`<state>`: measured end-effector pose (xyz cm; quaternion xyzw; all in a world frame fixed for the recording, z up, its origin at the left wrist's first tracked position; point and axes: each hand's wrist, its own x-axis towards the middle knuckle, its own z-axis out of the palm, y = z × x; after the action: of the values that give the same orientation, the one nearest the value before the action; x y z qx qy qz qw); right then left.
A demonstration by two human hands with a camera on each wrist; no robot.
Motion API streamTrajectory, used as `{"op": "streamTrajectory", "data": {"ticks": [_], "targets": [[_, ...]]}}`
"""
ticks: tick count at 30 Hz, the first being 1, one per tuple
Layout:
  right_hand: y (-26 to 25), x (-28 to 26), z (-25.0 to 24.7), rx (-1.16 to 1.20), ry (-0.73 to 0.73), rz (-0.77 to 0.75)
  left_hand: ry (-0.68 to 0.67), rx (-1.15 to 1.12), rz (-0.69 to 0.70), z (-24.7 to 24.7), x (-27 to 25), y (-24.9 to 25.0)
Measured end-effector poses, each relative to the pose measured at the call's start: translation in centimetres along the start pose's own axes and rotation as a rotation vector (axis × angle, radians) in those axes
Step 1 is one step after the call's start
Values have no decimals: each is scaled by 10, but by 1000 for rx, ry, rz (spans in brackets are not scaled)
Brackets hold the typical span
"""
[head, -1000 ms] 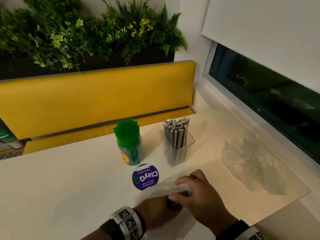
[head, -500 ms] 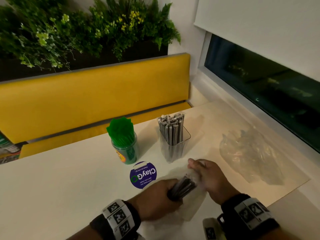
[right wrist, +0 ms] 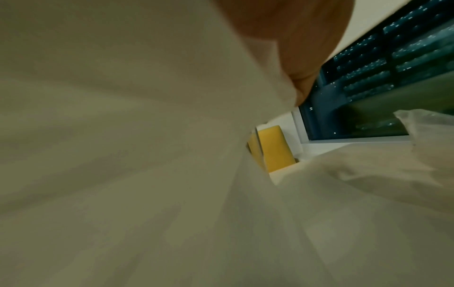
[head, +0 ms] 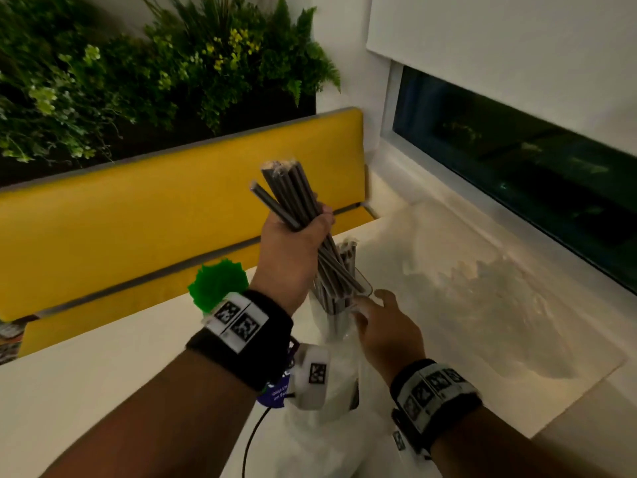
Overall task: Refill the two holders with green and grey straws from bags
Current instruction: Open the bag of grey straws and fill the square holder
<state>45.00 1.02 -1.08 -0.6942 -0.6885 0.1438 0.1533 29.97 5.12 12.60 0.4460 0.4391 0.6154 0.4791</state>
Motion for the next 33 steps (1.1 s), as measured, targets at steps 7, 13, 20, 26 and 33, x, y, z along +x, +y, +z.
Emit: {"op": "streamTrajectory", "data": {"ticks": [7,13,20,26,33], "targets": [[-1,11,0,-8,41,-50,-5,534,-59,-11,31,-83],[2,16,-5,-25,-15,-22,-288,731,-50,-34,20,-108],[3,20,-4,2,-26,-9,-221,803,225,-14,20,-40],[2,20,-4,12,-23,2,-628,1646,233,0,22,-89],[4,19,-4,46,-11,-16,-581,1744,77,27,36,-90]]}}
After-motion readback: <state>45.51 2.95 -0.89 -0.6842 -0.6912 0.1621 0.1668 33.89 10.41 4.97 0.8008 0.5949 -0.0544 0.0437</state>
